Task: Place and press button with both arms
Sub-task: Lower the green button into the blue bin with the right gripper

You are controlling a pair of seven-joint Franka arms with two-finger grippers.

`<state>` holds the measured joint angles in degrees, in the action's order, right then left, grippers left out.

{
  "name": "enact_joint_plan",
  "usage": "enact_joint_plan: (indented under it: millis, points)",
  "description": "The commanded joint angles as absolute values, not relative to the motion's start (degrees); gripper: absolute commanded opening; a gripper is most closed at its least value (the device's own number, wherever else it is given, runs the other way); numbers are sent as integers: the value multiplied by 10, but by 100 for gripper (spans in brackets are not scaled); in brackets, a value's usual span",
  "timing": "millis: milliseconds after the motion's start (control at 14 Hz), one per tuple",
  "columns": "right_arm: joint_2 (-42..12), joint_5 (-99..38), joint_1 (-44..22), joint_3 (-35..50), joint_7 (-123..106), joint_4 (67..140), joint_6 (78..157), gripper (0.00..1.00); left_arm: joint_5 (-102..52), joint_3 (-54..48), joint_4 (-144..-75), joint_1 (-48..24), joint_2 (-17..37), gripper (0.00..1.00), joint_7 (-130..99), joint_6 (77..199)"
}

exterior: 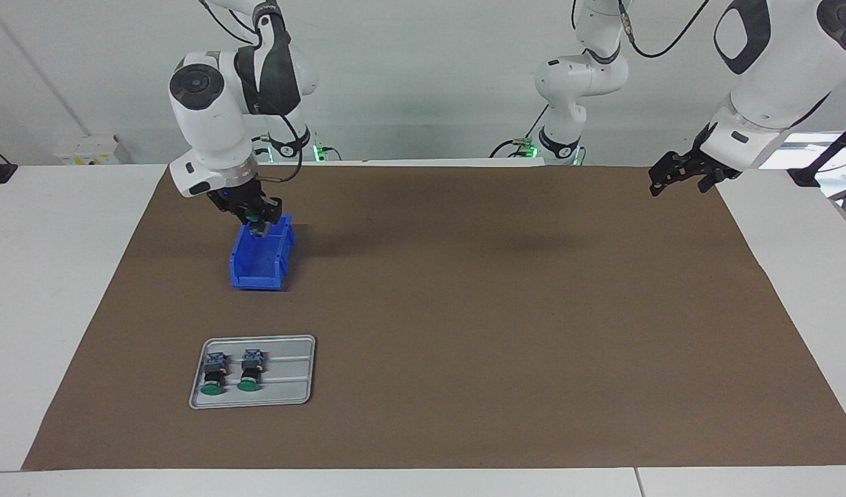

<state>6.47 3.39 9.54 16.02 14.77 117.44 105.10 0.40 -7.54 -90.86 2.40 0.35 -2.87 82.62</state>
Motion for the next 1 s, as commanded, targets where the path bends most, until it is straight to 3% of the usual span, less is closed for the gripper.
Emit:
enact_joint_plan:
  millis: [0,285,927]
  points:
    - [78,38,109,163,70,1198,1076,17,0,-70,-928,22,-13,100,-26,839]
    - [75,38,111,163,35,1251,1138,18,0,-70,-928,22,-13,100,-26,839]
    - [76,37,151,162,-36,1288,1147,18,0,-70,-928,22,-13,100,-26,839]
